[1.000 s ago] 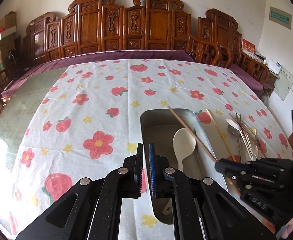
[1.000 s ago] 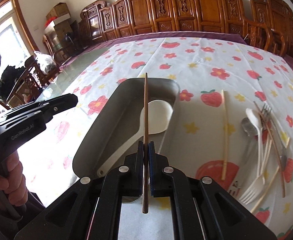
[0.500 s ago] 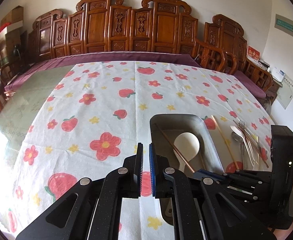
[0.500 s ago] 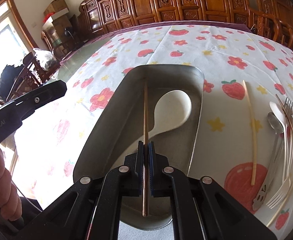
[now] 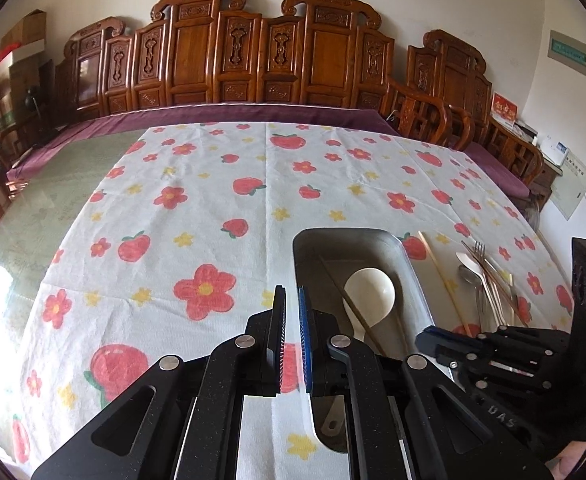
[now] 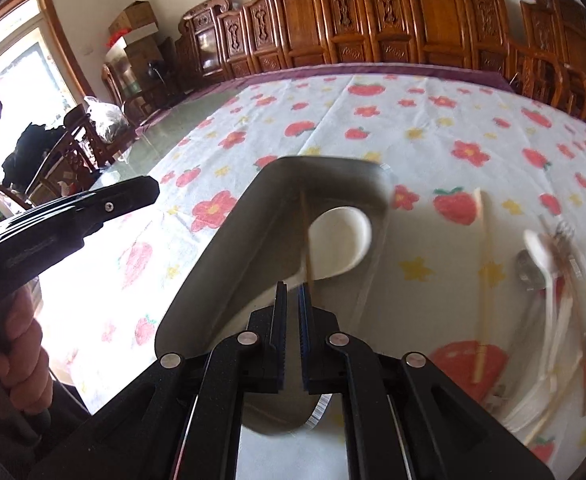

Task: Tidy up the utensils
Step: 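Lower the chopstick into the metal tray and open the right tool, then reach the right tool back to the pile and grasp a white plastic spoon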

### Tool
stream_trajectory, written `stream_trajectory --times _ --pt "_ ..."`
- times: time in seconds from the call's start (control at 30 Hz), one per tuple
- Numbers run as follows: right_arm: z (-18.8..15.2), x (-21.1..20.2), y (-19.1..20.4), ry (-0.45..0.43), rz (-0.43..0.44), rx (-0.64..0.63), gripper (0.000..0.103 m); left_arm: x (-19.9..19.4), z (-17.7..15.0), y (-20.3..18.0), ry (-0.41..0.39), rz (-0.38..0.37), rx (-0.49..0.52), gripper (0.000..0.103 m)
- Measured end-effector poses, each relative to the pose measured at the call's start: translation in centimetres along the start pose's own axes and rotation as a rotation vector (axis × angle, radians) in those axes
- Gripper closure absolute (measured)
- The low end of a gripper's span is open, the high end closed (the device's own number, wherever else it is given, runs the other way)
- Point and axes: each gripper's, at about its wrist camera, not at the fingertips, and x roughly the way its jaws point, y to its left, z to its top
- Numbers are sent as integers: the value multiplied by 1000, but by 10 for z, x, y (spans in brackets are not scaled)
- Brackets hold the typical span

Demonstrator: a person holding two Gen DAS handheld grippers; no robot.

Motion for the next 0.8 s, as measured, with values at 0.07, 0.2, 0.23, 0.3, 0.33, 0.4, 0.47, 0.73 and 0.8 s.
stream_trajectory --times 0.07,0.2,0.23,0.3,0.33,0.4,0.47,0.73,0.8 --pt "-3 -19 -13 -24 -16 -8 96 -1 -1 -7 -9 -3 13 84" --pt "-12 -53 -48 -59 -98 -12 96 -2 -3 -20 -19 -31 22 69" --pt "-14 -57 -55 -63 -122 -16 96 -2 -3 -23 -21 -40 23 63" --pt "-20 -65 -76 -61 -175 -17 92 -2 -5 -30 -24 -49 29 58" --pt "-23 -68 -85 -58 -190 -10 87 -2 -5 -33 -26 -51 33 56" --pt "-29 -70 -99 -50 -216 1 85 -2 -7 -39 -29 -59 36 50" --pt "-34 -71 -114 -42 -243 7 85 -2 -9 -45 -30 -73 35 49" --pt "-44 -41 -145 19 -295 50 81 4 -19 -69 -10 -103 68 49" --pt "-43 -30 -151 33 -304 54 81 4 -21 -73 -7 -108 76 49"
